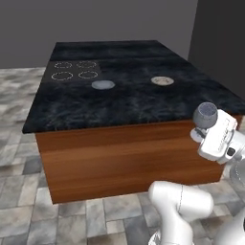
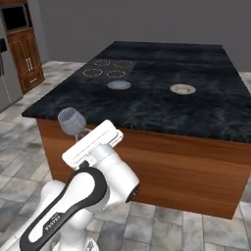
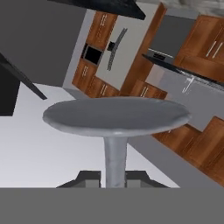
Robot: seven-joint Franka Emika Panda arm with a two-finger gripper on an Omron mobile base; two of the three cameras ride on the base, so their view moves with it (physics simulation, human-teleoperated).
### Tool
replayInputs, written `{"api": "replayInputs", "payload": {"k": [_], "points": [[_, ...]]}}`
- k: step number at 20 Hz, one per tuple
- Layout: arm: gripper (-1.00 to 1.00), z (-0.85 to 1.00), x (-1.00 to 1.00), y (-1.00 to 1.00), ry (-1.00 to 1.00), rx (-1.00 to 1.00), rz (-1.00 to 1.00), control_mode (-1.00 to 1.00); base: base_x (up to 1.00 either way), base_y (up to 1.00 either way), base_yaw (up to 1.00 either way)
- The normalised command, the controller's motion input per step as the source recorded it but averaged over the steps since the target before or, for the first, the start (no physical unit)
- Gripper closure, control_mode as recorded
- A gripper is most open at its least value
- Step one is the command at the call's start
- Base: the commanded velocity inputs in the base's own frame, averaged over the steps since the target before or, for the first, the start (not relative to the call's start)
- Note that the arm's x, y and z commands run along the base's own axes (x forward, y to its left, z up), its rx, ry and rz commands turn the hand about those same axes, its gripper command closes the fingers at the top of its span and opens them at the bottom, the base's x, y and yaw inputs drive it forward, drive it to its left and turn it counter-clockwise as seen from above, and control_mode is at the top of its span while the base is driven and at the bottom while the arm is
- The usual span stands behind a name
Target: Retrieve the wine glasses from the counter and place one next to each plate.
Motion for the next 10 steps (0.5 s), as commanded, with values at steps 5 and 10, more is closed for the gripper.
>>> {"api": "replayInputs", "payload": {"k": [5, 10], "points": [[1.00, 0.00, 0.00, 0.00, 0.00, 0.00, 0.00, 1.00, 0.16, -0.32, 0.13], [1.00, 0.00, 0.00, 0.00, 0.00, 0.00, 0.00, 1.00, 0.91, -0.31, 0.06]]}}
